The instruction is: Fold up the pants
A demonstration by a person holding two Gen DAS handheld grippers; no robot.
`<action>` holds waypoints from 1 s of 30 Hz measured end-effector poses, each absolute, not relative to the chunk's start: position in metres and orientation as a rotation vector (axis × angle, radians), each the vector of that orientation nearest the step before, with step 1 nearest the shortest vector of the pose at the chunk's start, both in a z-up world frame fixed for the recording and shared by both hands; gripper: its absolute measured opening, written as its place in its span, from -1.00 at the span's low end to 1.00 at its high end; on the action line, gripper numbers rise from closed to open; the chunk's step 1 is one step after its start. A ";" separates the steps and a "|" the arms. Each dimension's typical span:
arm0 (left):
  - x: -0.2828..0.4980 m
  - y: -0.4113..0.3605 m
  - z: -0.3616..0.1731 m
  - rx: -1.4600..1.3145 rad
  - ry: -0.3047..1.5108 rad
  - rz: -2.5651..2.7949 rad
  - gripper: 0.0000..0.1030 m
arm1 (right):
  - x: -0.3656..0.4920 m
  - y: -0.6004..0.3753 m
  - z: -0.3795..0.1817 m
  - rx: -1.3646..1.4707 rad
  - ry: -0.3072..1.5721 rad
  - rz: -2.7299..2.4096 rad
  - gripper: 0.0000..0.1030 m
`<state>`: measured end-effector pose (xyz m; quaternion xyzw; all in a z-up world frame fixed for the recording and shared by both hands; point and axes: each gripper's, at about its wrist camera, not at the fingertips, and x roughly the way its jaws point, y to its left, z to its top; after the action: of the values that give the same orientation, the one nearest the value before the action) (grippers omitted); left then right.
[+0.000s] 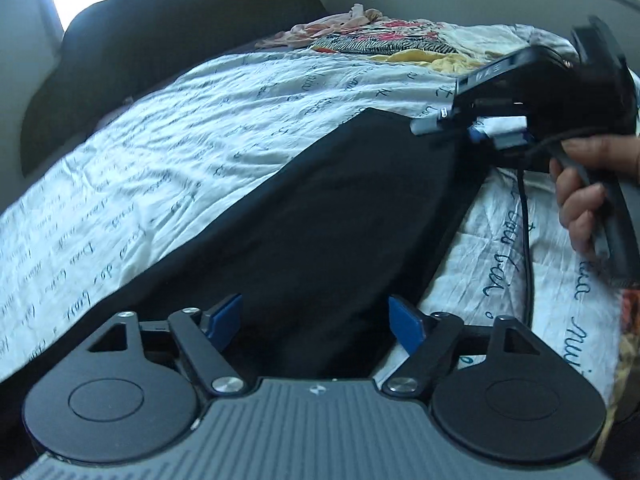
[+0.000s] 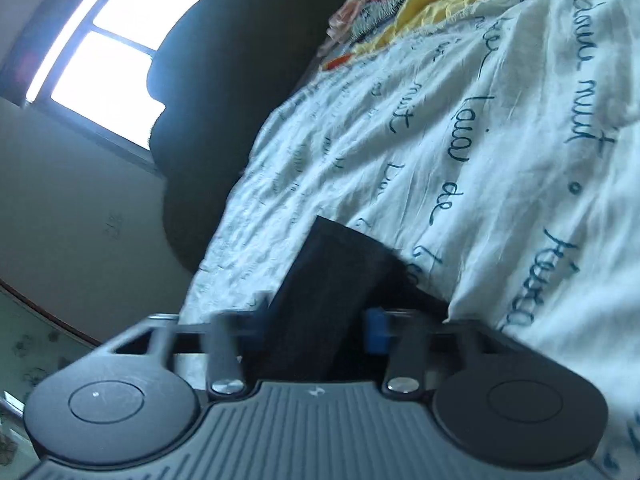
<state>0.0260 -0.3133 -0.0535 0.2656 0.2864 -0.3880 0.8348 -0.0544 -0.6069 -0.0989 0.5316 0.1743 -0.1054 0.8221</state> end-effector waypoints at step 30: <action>0.002 -0.318 -0.057 0.552 0.591 -0.907 -0.58 | -0.082 -0.611 -0.088 0.976 0.470 -0.268 -0.91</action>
<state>0.0016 -0.3181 -0.0570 0.2592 0.2778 -0.4259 0.8211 -0.0823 -0.6106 -0.0877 0.4630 0.2232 -0.1272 0.8483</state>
